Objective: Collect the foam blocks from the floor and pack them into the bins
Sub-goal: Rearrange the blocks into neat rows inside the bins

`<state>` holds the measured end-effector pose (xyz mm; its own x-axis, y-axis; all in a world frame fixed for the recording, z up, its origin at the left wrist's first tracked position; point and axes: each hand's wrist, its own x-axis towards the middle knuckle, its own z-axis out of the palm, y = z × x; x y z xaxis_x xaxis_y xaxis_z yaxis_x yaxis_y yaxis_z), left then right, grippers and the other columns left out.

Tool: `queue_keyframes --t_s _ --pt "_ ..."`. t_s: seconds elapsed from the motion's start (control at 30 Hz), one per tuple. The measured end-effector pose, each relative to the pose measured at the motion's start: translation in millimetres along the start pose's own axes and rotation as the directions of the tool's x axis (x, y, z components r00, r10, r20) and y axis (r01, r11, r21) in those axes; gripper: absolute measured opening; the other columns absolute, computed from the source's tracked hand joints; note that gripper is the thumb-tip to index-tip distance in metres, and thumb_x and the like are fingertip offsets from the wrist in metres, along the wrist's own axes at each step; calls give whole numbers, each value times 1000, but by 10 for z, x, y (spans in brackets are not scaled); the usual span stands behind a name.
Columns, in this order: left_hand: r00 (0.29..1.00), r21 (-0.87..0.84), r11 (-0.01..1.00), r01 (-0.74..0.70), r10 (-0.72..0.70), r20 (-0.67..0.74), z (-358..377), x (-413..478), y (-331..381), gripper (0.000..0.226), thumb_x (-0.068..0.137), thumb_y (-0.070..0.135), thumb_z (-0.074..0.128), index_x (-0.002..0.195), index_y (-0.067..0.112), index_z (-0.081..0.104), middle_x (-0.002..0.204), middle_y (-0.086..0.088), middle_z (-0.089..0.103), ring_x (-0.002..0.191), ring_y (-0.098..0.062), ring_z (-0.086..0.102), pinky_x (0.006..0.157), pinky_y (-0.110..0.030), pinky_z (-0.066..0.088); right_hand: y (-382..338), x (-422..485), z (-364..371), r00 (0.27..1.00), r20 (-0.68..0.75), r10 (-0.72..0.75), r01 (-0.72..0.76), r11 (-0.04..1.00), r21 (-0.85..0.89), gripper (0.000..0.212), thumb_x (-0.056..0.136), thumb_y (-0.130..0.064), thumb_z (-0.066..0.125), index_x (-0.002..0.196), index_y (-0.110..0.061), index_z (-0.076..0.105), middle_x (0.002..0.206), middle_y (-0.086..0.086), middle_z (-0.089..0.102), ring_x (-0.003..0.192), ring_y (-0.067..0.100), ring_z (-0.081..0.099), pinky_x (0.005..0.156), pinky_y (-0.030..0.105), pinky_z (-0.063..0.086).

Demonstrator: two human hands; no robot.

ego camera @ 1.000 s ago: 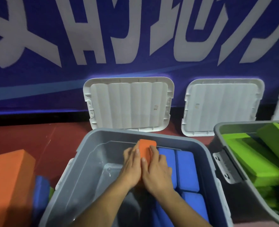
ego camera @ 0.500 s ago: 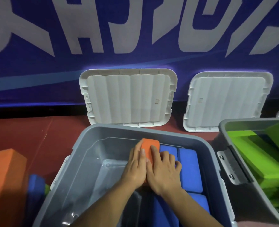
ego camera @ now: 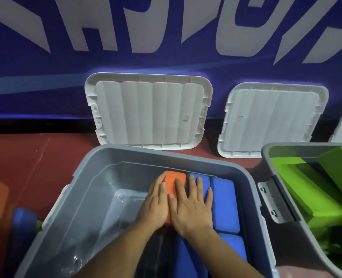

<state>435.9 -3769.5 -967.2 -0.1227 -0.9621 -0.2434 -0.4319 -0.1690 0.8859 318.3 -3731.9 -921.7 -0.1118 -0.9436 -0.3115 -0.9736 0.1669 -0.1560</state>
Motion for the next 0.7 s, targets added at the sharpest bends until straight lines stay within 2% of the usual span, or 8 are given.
queue_keyframes --t_s 0.13,0.2,0.33,0.43,0.5,0.57,0.63,0.7 --pt "998 171 985 26 -35 50 -132 -28 97 55 100 63 7 154 55 16 164 18 24 150 -10 26 123 -34 19 -52 21 -61 998 53 19 -19 1000 13 63 104 -57 3 159 -36 -18 168 5 -24 152 27 -27 120 59 -17" --pt "999 260 965 15 -26 37 -287 -135 215 58 100 63 7 156 51 11 166 16 19 152 -11 19 125 -38 16 -130 -12 -138 999 35 20 -22 998 55 62 104 -57 5 159 -37 -17 169 4 -20 153 26 -26 120 59 -19" --pt "996 415 908 -51 77 -46 -743 -514 409 52 108 46 19 159 37 21 164 11 25 150 -9 22 124 -34 16 -517 -218 -268 985 -148 -89 110 984 143 61 102 -55 3 160 -41 -8 171 0 -3 156 22 -13 124 52 -10" --pt "975 450 890 -68 156 -161 -1120 -798 398 50 109 40 25 157 30 31 160 10 35 146 -7 28 122 -27 16 -911 -456 -355 954 -211 -215 265 933 244 57 106 -51 14 161 -38 6 169 -3 16 156 19 5 126 47 3" --pt "959 447 893 -55 171 -224 -1381 -1034 372 53 107 44 23 155 29 36 158 10 39 145 -8 31 123 -30 18 -1166 -621 -392 936 -227 -269 335 877 345 55 108 -47 21 161 -33 16 164 -1 30 154 20 19 125 46 12" --pt "937 465 883 -59 210 -280 -1645 -1309 346 65 100 53 15 153 26 41 155 9 44 144 -9 35 122 -32 21 -1419 -792 -385 914 -266 -305 395 817 420 56 107 -48 25 160 -27 25 158 2 41 149 21 32 123 46 22" --pt "911 508 861 -29 232 -342 -1914 -1587 330 77 94 59 6 150 25 45 152 8 47 141 -11 40 120 -34 24 -1678 -974 -370 895 -286 -344 444 761 473 61 105 -52 25 158 -22 30 157 4 44 146 22 37 121 44 27" --pt "885 570 821 20 251 -392 -2196 -1873 338 79 92 62 6 148 25 48 151 7 48 139 -14 42 118 -36 27 -1945 -1142 -361 884 -281 -372 467 709 528 60 106 -51 28 158 -20 32 158 4 43 145 21 39 120 41 29"
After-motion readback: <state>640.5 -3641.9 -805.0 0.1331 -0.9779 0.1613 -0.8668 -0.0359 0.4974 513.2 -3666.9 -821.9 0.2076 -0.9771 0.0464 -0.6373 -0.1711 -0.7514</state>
